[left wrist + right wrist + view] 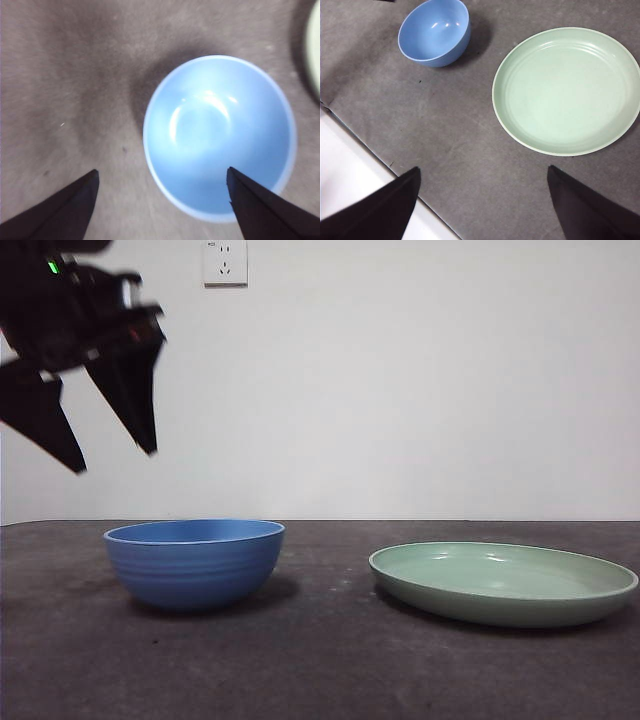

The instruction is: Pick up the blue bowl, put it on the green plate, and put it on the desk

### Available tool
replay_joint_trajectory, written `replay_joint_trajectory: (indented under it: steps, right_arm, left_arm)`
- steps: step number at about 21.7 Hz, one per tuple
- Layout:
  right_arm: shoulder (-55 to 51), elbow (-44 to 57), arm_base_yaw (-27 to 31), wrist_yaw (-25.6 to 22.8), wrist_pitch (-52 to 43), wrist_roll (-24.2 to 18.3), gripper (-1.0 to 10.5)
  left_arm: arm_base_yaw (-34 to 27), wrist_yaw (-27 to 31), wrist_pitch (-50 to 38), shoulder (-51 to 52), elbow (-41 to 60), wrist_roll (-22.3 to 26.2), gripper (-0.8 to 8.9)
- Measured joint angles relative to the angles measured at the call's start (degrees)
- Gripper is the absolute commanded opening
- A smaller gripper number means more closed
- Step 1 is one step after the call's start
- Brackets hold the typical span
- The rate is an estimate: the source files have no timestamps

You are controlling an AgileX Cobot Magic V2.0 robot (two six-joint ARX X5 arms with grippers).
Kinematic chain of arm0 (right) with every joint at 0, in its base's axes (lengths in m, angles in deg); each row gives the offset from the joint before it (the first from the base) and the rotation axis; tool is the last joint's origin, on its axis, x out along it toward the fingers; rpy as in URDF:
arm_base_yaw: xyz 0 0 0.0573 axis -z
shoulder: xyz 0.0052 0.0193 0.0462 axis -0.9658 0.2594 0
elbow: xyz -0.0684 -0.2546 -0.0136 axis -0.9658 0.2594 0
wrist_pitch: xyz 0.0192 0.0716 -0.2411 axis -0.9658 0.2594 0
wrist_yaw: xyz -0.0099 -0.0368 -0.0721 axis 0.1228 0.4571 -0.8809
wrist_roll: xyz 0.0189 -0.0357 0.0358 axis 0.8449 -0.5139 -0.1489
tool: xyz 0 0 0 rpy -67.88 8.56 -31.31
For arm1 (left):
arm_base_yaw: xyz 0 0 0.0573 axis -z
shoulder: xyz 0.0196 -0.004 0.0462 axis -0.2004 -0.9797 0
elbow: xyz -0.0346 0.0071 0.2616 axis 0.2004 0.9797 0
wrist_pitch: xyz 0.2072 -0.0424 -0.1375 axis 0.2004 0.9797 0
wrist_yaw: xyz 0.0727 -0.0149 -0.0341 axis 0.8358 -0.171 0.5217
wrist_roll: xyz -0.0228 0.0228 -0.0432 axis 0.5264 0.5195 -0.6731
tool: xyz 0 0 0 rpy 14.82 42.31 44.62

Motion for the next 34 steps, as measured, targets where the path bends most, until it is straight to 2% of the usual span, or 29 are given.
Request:
replay_joint_trajectory:
  steps: [7,12,18,20,29,34]
  right_arm:
    - [0.0,0.0,0.0,0.0,-0.9,0.0,4.1]
    - [0.0,0.0,0.0,0.0,-0.9,0.0,4.1]
    - [0.0,0.0,0.0,0.0,-1.0,0.0,4.1]
    - [0.0,0.0,0.0,0.0,-1.0,0.0,4.1]
    - [0.0,0.0,0.0,0.0,-1.0,0.0,4.1]
    - [0.0,0.0,0.0,0.0,-1.0,0.0,4.1]
  left_arm:
    - [0.1,0.0,-4.1,-8.5,0.0,0.0,3.99]
    - [0.9,0.0,-4.5,-11.9,0.0,0.0,3.55]
    - [1.8,0.1,-5.4,-12.2,0.0,-1.4,0.57]
    - [1.8,0.3,-5.4,-12.2,0.0,-1.9,0.16]
    - [1.8,0.5,-5.1,-12.2,-0.4,-3.6,0.16]
    - [5.5,0.4,-4.3,-9.0,-7.0,-4.9,0.16]
